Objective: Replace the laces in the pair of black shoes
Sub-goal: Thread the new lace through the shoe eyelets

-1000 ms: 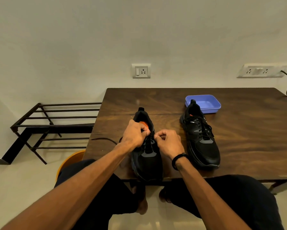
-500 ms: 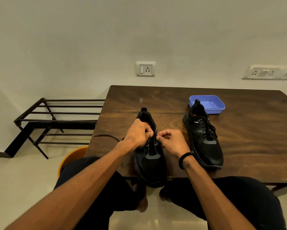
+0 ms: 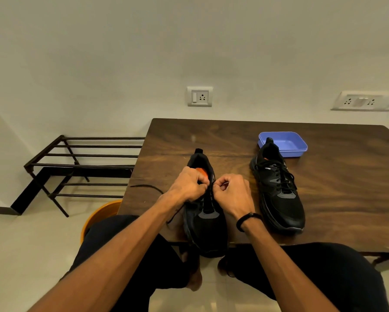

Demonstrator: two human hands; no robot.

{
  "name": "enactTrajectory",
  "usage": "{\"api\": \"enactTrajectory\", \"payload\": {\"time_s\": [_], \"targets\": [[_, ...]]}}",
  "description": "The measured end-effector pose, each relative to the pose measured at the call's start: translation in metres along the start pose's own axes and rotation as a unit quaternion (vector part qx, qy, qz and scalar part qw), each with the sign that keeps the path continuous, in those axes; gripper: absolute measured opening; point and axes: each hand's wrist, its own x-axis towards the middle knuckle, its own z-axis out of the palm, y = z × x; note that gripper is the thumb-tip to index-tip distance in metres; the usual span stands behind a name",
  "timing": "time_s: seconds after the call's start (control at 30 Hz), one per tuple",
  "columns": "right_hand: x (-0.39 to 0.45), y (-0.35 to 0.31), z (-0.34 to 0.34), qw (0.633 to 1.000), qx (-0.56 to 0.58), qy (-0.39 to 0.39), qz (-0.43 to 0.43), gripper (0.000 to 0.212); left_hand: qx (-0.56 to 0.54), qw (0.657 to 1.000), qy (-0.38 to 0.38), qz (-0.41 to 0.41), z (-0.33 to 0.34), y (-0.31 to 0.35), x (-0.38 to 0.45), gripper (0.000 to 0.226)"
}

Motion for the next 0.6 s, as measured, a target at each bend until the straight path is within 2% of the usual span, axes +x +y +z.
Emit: {"api": "enactTrajectory", "payload": {"time_s": [0.07,0.2,0.33,0.5,0.53,0.57,0.6], "targets": [[0.001,0.0,-0.003,0.998,0.058,0.006,0.03,0.015,0.02,1.0,0.005,-0.004,0.0,0.0,-0.002,0.011],[0.01,0.003,-0.007,0.972,0.215,0.031,0.088,0.014,0.073,0.997,0.038,-0.014,-0.009,0.009,-0.013,0.027],[0.015,-0.008,-0.025,0.886,0.437,0.049,0.146,0.013,0.069,0.997,0.008,-0.027,-0.016,0.013,-0.019,0.031],[0.025,-0.012,-0.063,0.809,0.563,0.087,0.145,0.018,0.036,0.999,-0.022,-0.031,-0.019,0.015,-0.021,0.036],[0.027,-0.01,-0.069,0.816,0.555,0.094,0.133,0.018,0.032,0.999,-0.025,-0.032,-0.02,0.014,-0.02,0.04],[0.028,-0.01,-0.074,0.84,0.522,0.094,0.113,0.017,0.028,0.999,-0.029,-0.037,-0.021,0.013,-0.019,0.046],[0.028,-0.007,-0.077,0.88,0.459,0.087,0.085,0.016,0.026,0.998,-0.031,-0.038,-0.024,0.013,-0.018,0.054]]}}
